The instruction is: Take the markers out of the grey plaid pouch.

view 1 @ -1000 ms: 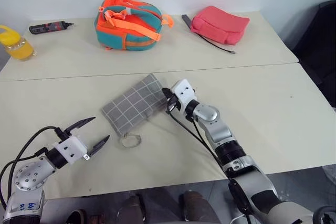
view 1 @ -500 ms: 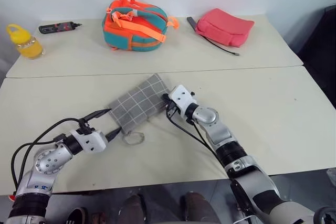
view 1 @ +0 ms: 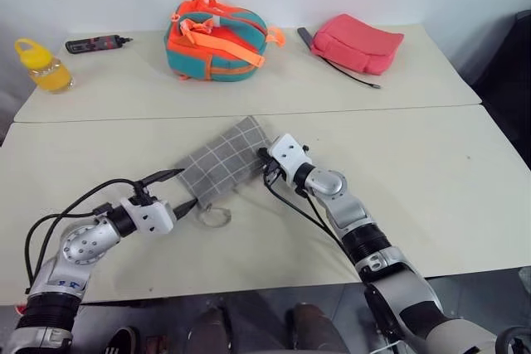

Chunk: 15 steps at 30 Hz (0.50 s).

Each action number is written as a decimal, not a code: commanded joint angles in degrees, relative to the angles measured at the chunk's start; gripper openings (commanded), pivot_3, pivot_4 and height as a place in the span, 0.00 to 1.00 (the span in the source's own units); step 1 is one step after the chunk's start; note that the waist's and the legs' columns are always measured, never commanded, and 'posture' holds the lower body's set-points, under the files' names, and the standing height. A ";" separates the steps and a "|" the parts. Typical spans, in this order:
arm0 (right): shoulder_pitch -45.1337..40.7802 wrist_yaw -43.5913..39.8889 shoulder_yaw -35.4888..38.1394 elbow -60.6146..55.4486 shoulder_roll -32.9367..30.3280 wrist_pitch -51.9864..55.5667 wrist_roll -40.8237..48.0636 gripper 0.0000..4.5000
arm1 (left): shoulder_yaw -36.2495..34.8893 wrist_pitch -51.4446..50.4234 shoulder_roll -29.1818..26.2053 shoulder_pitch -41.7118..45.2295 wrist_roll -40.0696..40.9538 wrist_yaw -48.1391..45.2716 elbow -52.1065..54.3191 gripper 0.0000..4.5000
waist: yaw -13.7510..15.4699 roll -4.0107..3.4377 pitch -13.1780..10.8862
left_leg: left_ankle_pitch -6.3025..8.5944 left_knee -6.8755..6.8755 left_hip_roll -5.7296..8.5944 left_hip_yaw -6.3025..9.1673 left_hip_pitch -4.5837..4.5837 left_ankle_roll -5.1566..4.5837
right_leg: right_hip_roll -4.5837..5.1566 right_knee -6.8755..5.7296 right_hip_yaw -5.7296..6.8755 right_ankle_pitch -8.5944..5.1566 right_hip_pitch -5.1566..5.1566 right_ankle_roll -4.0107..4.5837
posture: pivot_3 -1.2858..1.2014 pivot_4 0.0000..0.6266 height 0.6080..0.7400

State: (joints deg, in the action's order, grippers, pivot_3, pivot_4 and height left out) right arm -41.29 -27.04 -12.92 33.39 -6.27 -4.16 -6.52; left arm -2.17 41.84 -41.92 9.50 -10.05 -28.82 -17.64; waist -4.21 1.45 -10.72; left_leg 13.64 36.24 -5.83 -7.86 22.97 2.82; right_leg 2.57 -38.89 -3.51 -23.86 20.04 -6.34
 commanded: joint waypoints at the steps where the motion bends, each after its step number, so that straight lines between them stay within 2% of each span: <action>1: 0.49 -0.56 0.42 -2.10 0.01 0.33 0.71 0.02 | 4.85 1.04 -3.00 -2.74 -4.36 -3.96 0.07 0.88 | -0.12 0.01 0.01 | 0.00 -0.01 -0.01 0.00 0.00 0.00 | 0.00 0.00 -0.01 0.00 0.00 0.00 | 0.52 0.24 1.00; 9: 1.40 -1.02 0.28 -3.24 -0.01 1.06 0.77 0.02 | 4.22 7.10 -10.50 -3.15 -10.32 -0.84 1.24 0.88 | -1.16 0.01 0.03 | 0.09 -0.20 -0.20 -0.33 0.00 0.14 | -0.12 0.01 -0.14 0.00 0.33 0.00 | 0.52 0.24 1.00; 13: 0.41 -0.96 0.60 -2.43 0.11 1.10 1.11 0.02 | 5.23 8.47 -9.57 -1.53 -14.68 2.97 0.42 0.88 | -1.53 0.00 0.03 | 0.11 -0.20 -0.21 -0.46 0.00 0.14 | -0.11 0.00 -0.24 0.00 0.40 0.00 | 0.52 0.24 1.00; 15: 0.39 -1.13 0.57 -2.77 0.02 1.17 1.09 0.02 | 5.80 8.54 -9.36 -2.09 -14.42 2.96 1.07 0.88 | -1.51 0.00 0.03 | 0.10 -0.16 -0.21 -0.49 0.00 0.13 | -0.11 0.00 -0.27 0.00 0.40 0.00 | 0.52 0.24 1.00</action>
State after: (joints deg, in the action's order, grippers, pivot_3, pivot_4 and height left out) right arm -40.58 -27.84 -12.73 31.72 -6.24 -3.14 -5.95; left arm -0.10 50.54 -51.88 9.76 -20.54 -24.78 -15.22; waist -5.72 1.46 -10.69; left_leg 13.74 36.09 -6.03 -8.35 22.97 2.95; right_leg 2.46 -38.89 -3.78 -23.86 20.44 -6.34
